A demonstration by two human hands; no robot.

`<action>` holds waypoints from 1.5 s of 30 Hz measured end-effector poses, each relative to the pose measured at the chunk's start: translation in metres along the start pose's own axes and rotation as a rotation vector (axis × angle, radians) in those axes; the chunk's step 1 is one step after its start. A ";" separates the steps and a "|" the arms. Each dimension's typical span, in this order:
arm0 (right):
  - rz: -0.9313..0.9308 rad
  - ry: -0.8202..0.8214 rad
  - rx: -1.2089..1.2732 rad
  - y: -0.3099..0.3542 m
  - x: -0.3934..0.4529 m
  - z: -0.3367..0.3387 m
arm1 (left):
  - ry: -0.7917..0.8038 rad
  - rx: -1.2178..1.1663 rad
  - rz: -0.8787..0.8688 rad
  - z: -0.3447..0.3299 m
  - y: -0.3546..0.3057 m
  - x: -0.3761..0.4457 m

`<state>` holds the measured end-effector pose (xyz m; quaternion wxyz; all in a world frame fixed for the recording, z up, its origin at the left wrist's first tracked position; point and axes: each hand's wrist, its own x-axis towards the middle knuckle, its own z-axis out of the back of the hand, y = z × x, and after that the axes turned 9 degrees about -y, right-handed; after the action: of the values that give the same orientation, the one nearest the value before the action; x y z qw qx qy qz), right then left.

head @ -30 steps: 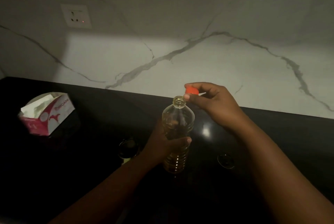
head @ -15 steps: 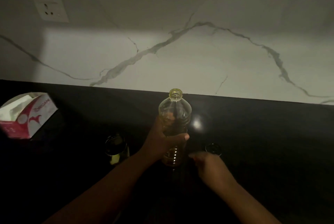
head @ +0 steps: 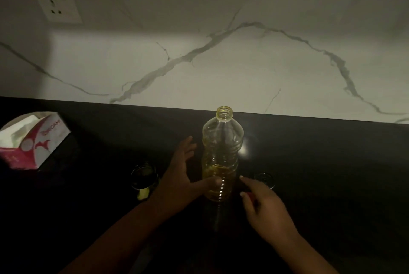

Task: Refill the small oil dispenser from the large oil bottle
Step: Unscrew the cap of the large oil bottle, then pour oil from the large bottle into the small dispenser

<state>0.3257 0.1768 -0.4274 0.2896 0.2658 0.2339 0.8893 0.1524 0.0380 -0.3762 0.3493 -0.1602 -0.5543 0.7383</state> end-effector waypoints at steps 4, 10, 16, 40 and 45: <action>-0.079 -0.230 0.187 0.023 0.017 0.021 | -0.090 0.157 -0.129 0.047 -0.001 -0.011; -0.270 0.049 0.623 0.053 0.040 0.023 | -0.140 0.302 0.001 0.093 0.064 -0.009; -0.364 -0.091 0.658 0.086 0.058 -0.007 | -0.009 0.031 0.146 0.099 0.094 0.010; -0.018 0.116 -0.277 0.189 0.080 -0.026 | 0.187 -0.200 0.093 0.152 0.143 0.041; 0.052 0.249 -0.427 0.179 0.085 -0.031 | 0.189 -0.215 0.088 0.150 0.143 0.043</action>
<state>0.1780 0.0938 -0.3204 0.2851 0.0929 0.0677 0.9516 -0.0196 -0.0587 -0.4524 0.3480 -0.2894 -0.5873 0.6710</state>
